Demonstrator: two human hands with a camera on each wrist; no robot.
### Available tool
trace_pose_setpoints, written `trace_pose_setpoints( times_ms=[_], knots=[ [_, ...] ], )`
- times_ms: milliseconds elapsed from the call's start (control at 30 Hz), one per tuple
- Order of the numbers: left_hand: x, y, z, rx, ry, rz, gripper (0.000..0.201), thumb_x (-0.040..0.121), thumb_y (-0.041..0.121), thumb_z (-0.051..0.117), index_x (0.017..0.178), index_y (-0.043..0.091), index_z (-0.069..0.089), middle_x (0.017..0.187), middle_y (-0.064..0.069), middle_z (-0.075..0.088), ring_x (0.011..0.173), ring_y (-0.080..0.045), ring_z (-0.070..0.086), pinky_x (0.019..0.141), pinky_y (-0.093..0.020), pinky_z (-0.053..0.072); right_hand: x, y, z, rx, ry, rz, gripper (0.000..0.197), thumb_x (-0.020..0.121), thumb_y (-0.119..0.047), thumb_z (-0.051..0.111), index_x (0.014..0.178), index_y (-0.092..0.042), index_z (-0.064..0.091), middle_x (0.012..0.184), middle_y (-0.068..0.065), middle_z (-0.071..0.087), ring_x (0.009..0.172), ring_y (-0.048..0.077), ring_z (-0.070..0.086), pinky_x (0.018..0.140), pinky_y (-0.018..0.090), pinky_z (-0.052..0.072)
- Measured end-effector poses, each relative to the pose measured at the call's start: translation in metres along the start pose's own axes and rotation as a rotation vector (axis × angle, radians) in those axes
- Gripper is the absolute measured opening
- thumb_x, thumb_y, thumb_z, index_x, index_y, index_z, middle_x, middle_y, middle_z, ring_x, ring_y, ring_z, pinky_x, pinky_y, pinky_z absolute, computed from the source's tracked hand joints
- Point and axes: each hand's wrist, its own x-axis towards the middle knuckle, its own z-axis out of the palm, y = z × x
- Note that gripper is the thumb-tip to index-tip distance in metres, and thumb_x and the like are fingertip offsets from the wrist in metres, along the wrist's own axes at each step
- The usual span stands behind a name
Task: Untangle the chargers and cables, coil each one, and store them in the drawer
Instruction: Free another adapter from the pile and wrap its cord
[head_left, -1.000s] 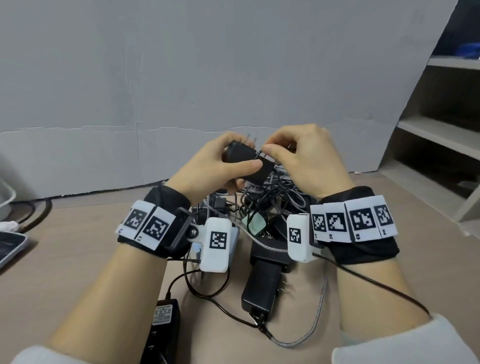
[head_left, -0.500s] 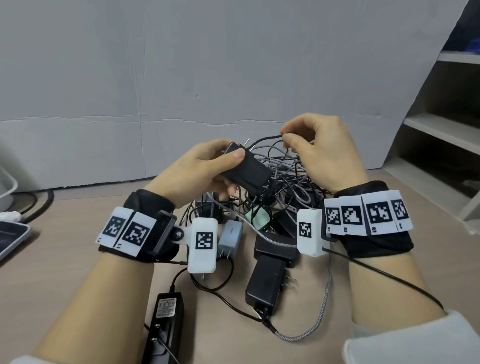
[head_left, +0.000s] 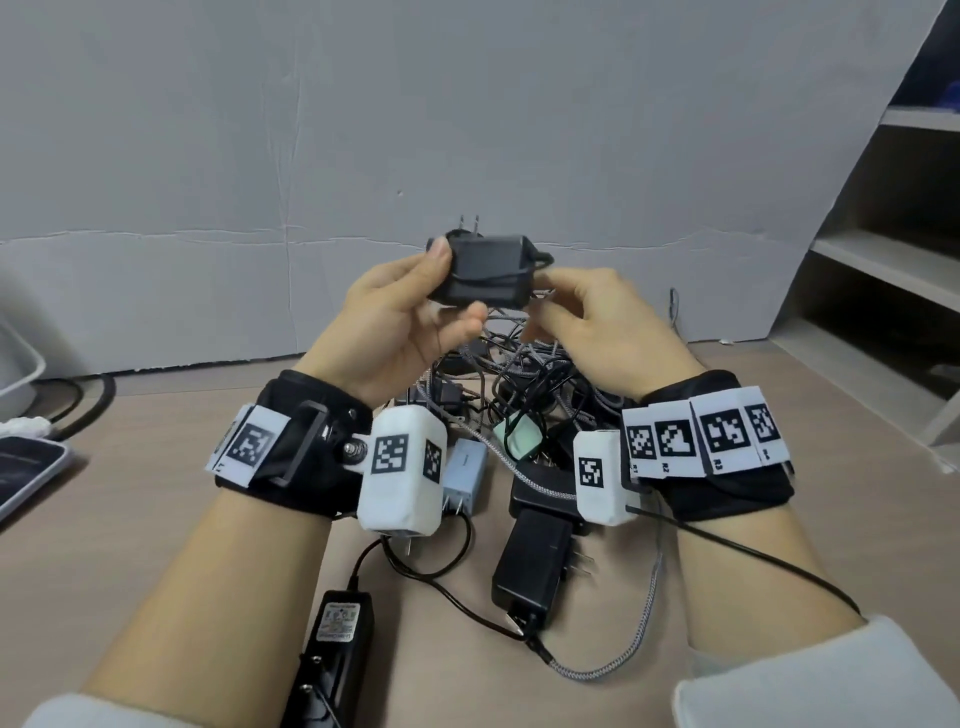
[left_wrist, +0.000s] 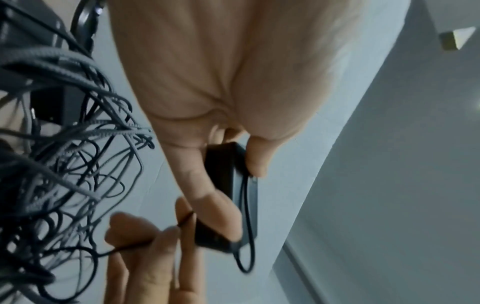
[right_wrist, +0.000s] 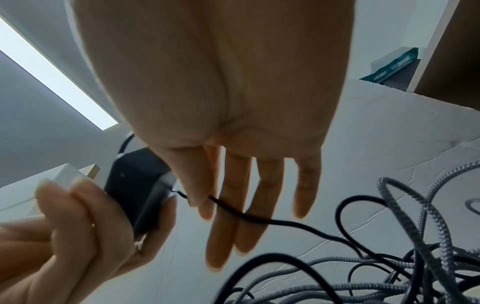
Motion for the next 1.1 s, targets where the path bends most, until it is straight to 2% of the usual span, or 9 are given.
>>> trace_pose_setpoints(
  times_ms=[67,233,333,533,633,767,867,967,1100],
  knots=[
    [0.002,0.004,-0.002,-0.185,0.056,0.029,0.042,0.106,0.025,0.046,0.132,-0.008,0.052,0.121,-0.025,0.060,0.069,-0.017,0.066,0.065,-0.020,0.058,0.000,0.002,-0.001,-0.071,-0.021,0.037,0.025,0.104,-0.027,0.050,0.117,-0.029,0.071,0.084,-0.007,0.074,0.072,0.000,0.062,0.071,0.026,0.047],
    [0.007,0.011,-0.009,-0.631,0.129,0.057,0.034,0.106,0.021,0.049,0.128,-0.004,0.055,0.119,-0.026,0.065,0.070,-0.027,0.069,0.063,-0.027,0.059,0.002,0.010,-0.002,-0.166,0.133,0.081,0.025,0.103,-0.028,0.050,0.112,-0.026,0.073,0.077,-0.013,0.065,0.097,0.025,0.063,0.093,0.037,0.046],
    [0.009,0.008,-0.008,-0.691,0.190,0.068,0.036,0.105,0.022,0.050,0.130,-0.005,0.054,0.115,-0.025,0.065,0.066,-0.028,0.068,0.059,-0.029,0.059,0.002,0.001,-0.002,-0.141,0.350,0.036,0.019,0.101,-0.022,0.054,0.106,-0.020,0.072,0.068,-0.014,0.054,0.080,0.017,0.054,0.068,0.017,0.033],
    [0.008,0.001,0.002,-0.214,0.326,0.118,0.035,0.106,0.028,0.047,0.111,-0.004,0.060,0.094,-0.015,0.067,0.062,-0.017,0.063,0.058,-0.023,0.056,-0.004,-0.019,0.008,-0.244,-0.013,-0.018,0.018,0.097,-0.020,0.056,0.095,-0.023,0.073,0.067,-0.015,0.054,0.078,0.013,0.051,0.071,0.025,0.039],
    [0.006,-0.005,0.000,0.066,0.358,0.125,0.043,0.107,0.032,0.047,0.121,-0.008,0.054,0.082,-0.008,0.065,0.053,-0.014,0.054,0.048,-0.023,0.048,-0.008,-0.026,0.008,-0.199,-0.118,-0.067,0.017,0.097,-0.024,0.060,0.084,-0.029,0.070,0.060,-0.017,0.054,0.065,-0.002,0.050,0.059,0.012,0.032],
    [0.003,-0.006,-0.001,0.367,0.313,0.106,0.039,0.105,0.038,0.050,0.123,0.003,0.049,0.104,-0.010,0.068,0.044,-0.011,0.045,0.043,-0.021,0.040,-0.008,-0.029,0.006,-0.077,-0.097,-0.122,0.018,0.097,-0.026,0.063,0.082,-0.033,0.068,0.071,-0.016,0.065,0.072,0.000,0.059,0.069,0.021,0.043],
    [0.001,-0.006,-0.005,0.600,0.237,0.081,0.037,0.103,0.038,0.053,0.125,0.008,0.051,0.098,-0.008,0.065,0.049,-0.012,0.051,0.045,-0.024,0.042,-0.009,-0.028,0.003,-0.003,-0.012,-0.153,0.013,0.096,-0.027,0.065,0.086,-0.032,0.071,0.080,-0.014,0.071,0.081,0.005,0.064,0.079,0.027,0.049],
    [-0.001,-0.006,-0.008,0.724,0.135,0.065,0.028,0.103,0.037,0.053,0.117,0.013,0.053,0.085,0.003,0.071,0.064,-0.012,0.058,0.058,-0.027,0.047,-0.009,-0.027,-0.002,0.060,0.050,-0.154,0.007,0.093,-0.024,0.068,0.089,-0.025,0.073,0.079,-0.009,0.071,0.078,0.009,0.066,0.077,0.031,0.052],
    [-0.003,-0.006,-0.008,0.767,0.014,0.034,0.029,0.103,0.032,0.053,0.122,0.010,0.053,0.098,-0.002,0.075,0.086,-0.017,0.071,0.079,-0.033,0.057,-0.011,-0.025,-0.010,0.097,0.063,-0.148,0.010,0.093,-0.017,0.068,0.099,-0.024,0.073,0.083,-0.005,0.070,0.083,0.012,0.066,0.078,0.029,0.054]
  ],
)
